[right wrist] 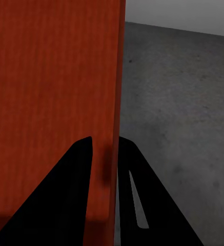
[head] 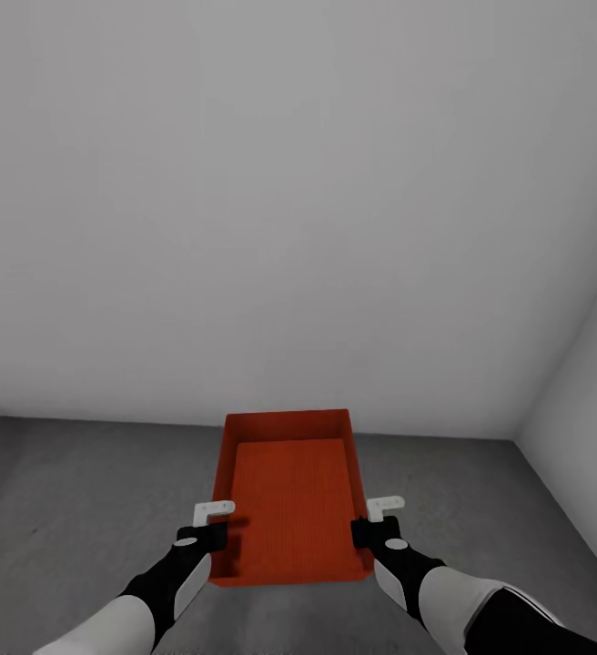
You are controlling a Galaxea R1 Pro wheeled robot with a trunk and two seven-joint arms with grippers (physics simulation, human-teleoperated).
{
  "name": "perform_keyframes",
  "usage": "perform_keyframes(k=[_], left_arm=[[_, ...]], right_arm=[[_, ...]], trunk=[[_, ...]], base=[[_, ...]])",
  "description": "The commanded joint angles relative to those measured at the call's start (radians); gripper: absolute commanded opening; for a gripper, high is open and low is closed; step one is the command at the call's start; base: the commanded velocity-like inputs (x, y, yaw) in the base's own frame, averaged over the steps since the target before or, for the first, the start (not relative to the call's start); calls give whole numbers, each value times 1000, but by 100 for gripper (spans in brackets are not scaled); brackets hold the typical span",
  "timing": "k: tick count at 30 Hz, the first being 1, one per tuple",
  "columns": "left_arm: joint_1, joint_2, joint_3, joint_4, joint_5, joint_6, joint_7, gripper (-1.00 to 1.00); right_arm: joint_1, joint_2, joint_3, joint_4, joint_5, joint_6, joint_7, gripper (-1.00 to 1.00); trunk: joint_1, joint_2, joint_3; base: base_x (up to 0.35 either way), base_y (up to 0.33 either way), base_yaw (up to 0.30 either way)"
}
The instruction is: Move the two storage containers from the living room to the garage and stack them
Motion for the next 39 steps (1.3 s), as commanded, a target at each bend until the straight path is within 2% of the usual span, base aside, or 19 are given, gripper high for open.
perform_keyframes(k=[1, 26, 39], left_arm=[[-1, 1, 38, -6, -16, -23, 56, -100], [-1, -5, 39, -12, -16, -21, 56, -100], [-1, 1, 40, -9, -13, -18, 54, -100]], right_arm=[[-1, 1, -42, 2, 1, -2, 49, -100], [-1, 0, -42, 2, 1, -4, 46, -100], [-1, 0, -43, 2, 1, -4, 44, -100]], trunk=[[1, -2, -4], [1, -2, -44], [1, -2, -65]], base=[[0, 0, 0], [0, 0, 0], [0, 0, 0]])
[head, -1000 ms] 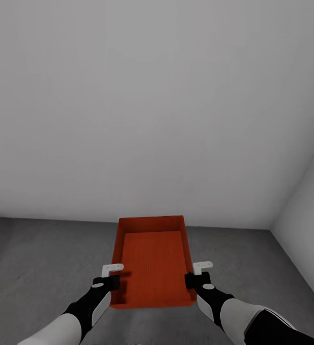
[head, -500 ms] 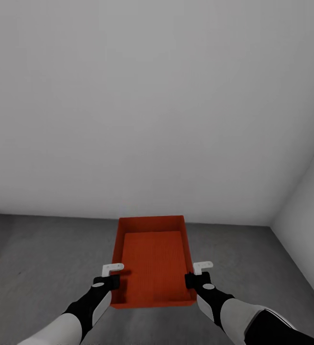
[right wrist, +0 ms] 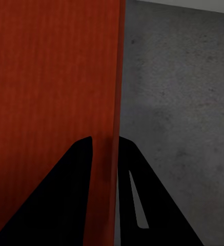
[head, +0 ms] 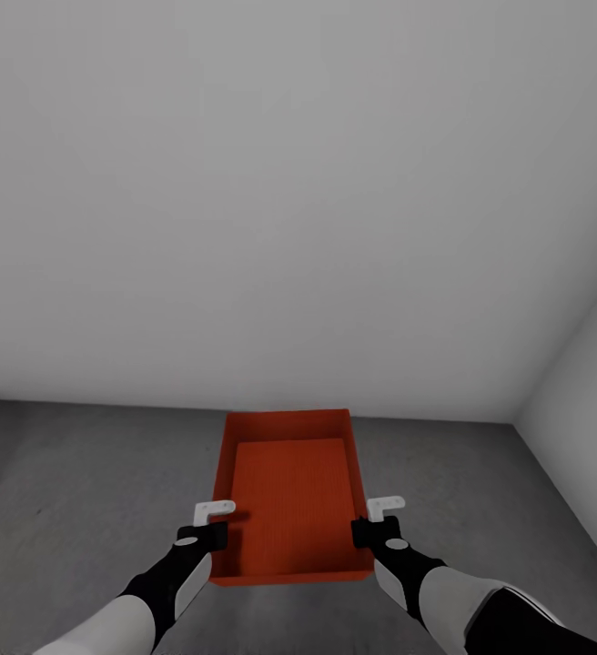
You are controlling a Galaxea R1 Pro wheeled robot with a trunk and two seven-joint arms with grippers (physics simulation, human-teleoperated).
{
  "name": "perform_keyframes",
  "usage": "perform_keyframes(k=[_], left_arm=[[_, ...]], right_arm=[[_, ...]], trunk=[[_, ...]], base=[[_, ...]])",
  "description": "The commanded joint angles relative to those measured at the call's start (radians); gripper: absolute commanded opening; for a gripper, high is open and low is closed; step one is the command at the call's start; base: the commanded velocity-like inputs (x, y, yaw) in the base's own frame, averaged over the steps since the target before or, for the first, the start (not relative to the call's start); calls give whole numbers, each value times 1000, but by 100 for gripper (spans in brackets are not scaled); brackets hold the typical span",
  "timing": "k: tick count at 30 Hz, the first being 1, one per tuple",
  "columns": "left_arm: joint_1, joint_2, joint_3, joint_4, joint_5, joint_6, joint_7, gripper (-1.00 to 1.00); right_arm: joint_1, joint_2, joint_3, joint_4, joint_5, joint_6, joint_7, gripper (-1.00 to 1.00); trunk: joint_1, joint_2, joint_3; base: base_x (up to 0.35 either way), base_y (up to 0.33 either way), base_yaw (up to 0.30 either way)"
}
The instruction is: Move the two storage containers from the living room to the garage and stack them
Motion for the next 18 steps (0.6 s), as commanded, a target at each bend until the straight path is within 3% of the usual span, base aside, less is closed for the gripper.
perform_keyframes(k=[1, 18], left_arm=[[-1, 2, 46, -5, -16, -20, 50, -100], [-1, 1, 46, -6, -8, -25, 51, -100]], right_arm=[[-1, 1, -41, 2, 2, -2, 43, -100], [-1, 2, -40, 2, 2, -2, 34, -100]], trunk=[[1, -2, -4], [1, -2, -31]], base=[[0, 0, 0], [0, 0, 0]])
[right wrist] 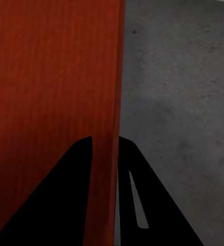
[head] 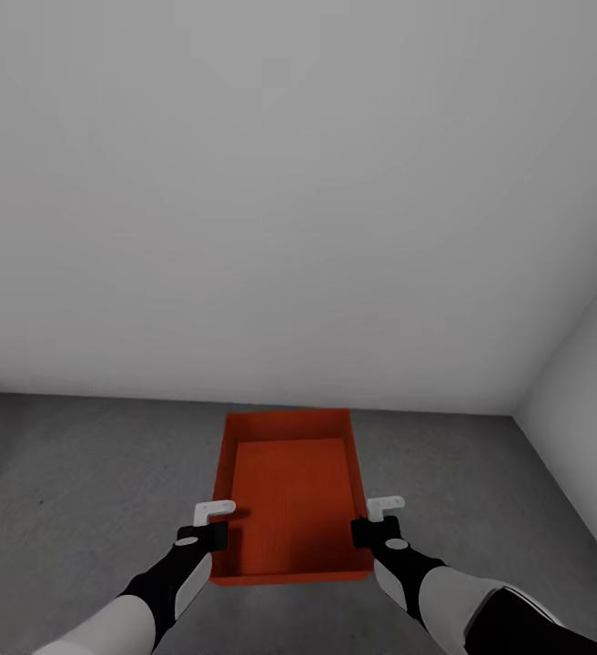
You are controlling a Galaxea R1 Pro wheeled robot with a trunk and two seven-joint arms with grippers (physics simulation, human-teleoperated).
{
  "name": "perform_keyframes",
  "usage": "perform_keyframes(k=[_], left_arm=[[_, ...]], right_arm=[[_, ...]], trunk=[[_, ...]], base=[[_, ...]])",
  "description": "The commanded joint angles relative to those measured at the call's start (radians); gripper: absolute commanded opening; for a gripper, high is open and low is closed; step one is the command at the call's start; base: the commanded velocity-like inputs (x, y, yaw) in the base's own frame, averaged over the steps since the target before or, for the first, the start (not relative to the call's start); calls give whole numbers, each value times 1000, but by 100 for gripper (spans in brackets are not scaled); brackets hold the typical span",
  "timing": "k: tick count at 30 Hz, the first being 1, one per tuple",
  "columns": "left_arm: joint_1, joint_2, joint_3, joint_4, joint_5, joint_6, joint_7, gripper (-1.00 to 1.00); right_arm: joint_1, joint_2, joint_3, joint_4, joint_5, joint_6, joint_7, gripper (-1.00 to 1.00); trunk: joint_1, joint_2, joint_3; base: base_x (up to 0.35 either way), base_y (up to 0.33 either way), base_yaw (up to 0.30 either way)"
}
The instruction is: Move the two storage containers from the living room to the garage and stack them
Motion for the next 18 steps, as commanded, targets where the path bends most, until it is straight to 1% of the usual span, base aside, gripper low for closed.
perform_keyframes(k=[1, 18], left_arm=[[-1, 1, 54, -5, -17, -25, 46, -100], [-1, 3, 53, 2, -15, -24, 46, -100]], right_arm=[[-1, 1, -41, 2, 3, -2, 36, -100], [-1, 1, -41, 2, 3, -2, 36, -100]], trunk=[[0, -2, -4], [0, -2, -31]], base=[[0, 0, 0], [0, 0, 0]])
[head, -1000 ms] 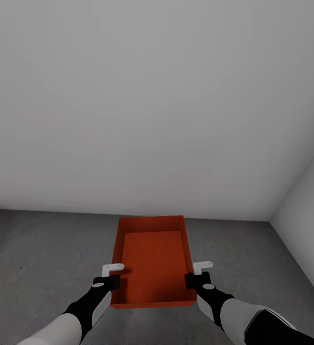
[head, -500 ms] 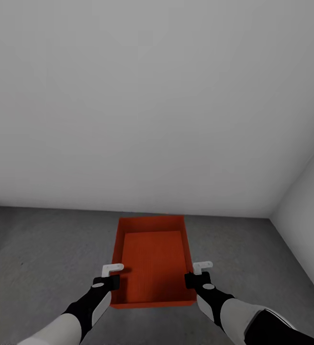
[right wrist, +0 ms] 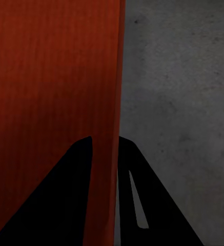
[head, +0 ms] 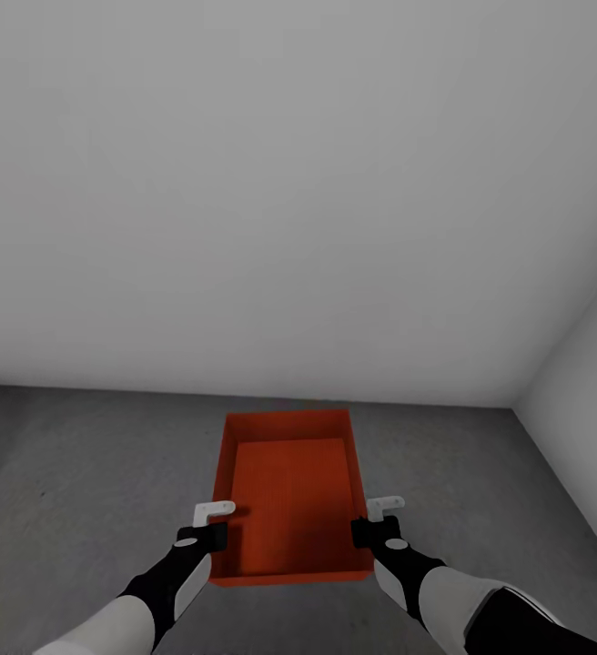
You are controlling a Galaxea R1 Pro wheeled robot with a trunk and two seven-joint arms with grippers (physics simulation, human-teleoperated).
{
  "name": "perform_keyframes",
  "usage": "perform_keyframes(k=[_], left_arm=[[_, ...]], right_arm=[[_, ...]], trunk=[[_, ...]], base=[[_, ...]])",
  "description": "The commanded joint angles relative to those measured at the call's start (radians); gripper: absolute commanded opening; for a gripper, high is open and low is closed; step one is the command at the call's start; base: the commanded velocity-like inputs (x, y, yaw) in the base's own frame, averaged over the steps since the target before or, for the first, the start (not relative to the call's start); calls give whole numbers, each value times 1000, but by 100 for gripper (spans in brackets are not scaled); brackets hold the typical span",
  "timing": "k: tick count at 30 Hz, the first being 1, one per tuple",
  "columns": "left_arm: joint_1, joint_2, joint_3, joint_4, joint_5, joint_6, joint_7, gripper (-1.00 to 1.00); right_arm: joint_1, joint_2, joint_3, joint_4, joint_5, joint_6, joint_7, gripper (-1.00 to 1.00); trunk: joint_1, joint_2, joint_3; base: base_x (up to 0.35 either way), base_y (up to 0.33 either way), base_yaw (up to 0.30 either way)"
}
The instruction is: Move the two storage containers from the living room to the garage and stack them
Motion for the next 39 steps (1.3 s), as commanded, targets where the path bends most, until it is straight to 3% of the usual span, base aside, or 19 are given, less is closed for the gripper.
perform_keyframes(k=[1, 39], left_arm=[[-1, 2, 52, -5, -17, -16, 53, -100], [-1, 0, 51, 23, -17, -19, 48, -100]], right_arm=[[-1, 1, -44, 2, 2, -2, 35, -100], [-1, 1, -45, 2, 2, -2, 37, -100]], trunk=[[0, -2, -3], [0, -2, -65]], base=[[0, 0, 0], [0, 0, 0]])
